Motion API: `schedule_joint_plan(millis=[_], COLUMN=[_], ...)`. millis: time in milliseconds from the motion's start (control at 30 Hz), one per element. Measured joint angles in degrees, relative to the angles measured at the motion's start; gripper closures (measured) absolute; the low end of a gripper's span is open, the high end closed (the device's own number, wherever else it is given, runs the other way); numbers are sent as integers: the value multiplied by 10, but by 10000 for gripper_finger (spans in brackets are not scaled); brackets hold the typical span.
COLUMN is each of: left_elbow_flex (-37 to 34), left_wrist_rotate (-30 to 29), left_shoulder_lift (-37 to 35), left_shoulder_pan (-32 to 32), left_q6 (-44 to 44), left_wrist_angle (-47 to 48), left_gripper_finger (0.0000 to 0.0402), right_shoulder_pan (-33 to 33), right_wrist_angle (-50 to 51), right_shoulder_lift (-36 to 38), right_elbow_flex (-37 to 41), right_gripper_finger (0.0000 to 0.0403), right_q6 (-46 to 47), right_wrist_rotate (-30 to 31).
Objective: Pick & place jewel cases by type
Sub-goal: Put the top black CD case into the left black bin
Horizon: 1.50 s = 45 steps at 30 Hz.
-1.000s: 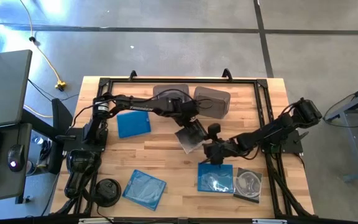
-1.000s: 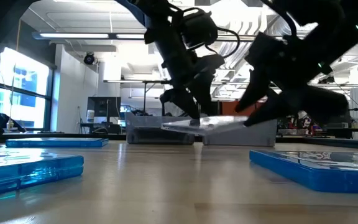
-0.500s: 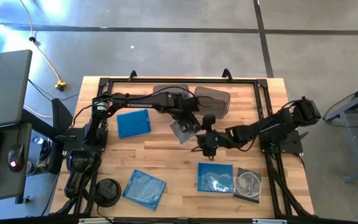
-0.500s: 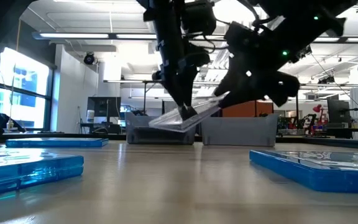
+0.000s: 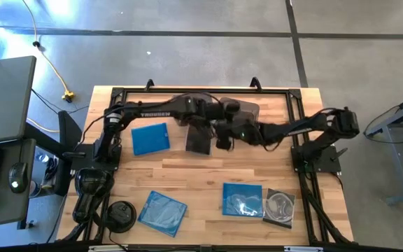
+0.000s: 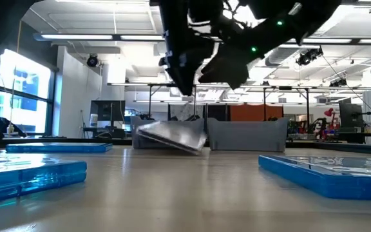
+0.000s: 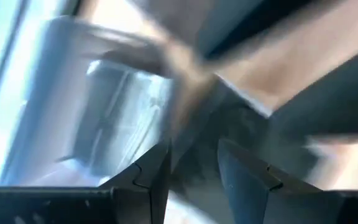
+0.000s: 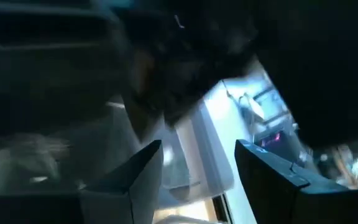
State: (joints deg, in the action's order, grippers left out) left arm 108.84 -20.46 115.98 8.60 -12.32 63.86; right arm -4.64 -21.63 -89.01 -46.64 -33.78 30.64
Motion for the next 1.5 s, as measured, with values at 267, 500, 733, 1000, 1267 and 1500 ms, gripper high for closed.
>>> schedule_joint_plan(millis=[267, 500, 733, 1000, 1267, 1500], left_elbow_flex=[44, 55, -28, -236, -338, -338], left_wrist_rotate=[-93, -85, -104, -130, -134, -186], left_shoulder_lift=[0, -37, -120, -202, -231, -253], left_shoulder_pan=[6, -21, -90, -187, -202, -190], left_q6=[-53, -108, -210, -393, -369, -303], left_wrist_angle=[190, 261, 261, 188, 83, 72], left_gripper_finger=[274, 299, 347, 379, 389, 390], right_shoulder_pan=[16, 42, 47, 58, 51, 46], right_wrist_angle=[116, 122, 109, -26, -40, -60], right_shoulder_lift=[0, 0, -16, -132, -160, -165], right_elbow_flex=[-4, -4, -4, -4, -11, -11], right_gripper_finger=[206, 206, 206, 206, 206, 206], right_q6=[32, 104, 202, 207, 254, 278], right_wrist_rotate=[24, -58, -171, -173, -185, -187])
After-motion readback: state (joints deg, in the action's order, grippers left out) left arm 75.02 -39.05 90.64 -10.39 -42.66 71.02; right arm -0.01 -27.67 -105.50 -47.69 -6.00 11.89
